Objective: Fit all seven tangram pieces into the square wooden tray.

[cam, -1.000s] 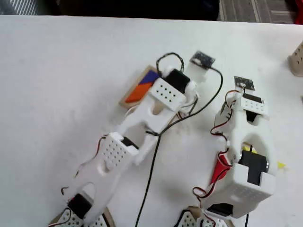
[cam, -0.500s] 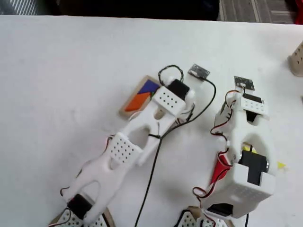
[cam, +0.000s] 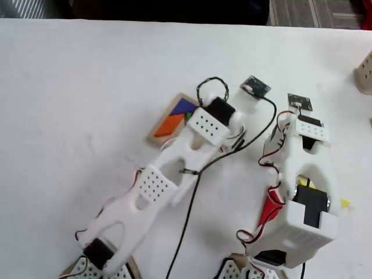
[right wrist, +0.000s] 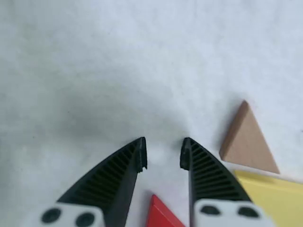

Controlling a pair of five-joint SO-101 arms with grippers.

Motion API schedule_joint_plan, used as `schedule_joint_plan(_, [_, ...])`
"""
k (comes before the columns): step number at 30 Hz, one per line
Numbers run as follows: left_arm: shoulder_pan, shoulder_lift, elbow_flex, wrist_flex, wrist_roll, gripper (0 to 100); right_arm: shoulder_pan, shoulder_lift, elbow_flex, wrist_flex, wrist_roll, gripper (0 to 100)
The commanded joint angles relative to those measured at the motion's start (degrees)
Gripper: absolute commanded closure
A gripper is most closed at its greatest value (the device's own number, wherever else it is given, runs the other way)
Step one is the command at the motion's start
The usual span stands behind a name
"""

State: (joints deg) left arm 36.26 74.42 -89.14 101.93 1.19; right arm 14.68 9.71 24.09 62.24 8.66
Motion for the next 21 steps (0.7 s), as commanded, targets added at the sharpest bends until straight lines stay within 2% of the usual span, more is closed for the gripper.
schedule_joint_plan(1, [1.36,-7.25,0.09,0.7,-2.2,83,-0.13,-1.98,-0.26,-0.75,0.79,87.9])
schedule_joint_plan(5, [0.31,-15.78,8.62,0.7,-2.11,79,-0.13,-1.98,-0.26,-0.84,0.79,87.9])
schedule_joint_plan(16, [-8.48,-45.76,43.08,0.09,-2.64,78,-0.13,-1.98,-0.26,-0.84,0.79,87.9])
schedule_joint_plan(21, [-16.22,-48.92,56.62,-7.74,-5.19,79,-0.13,-1.98,-0.26,-0.84,0.79,87.9])
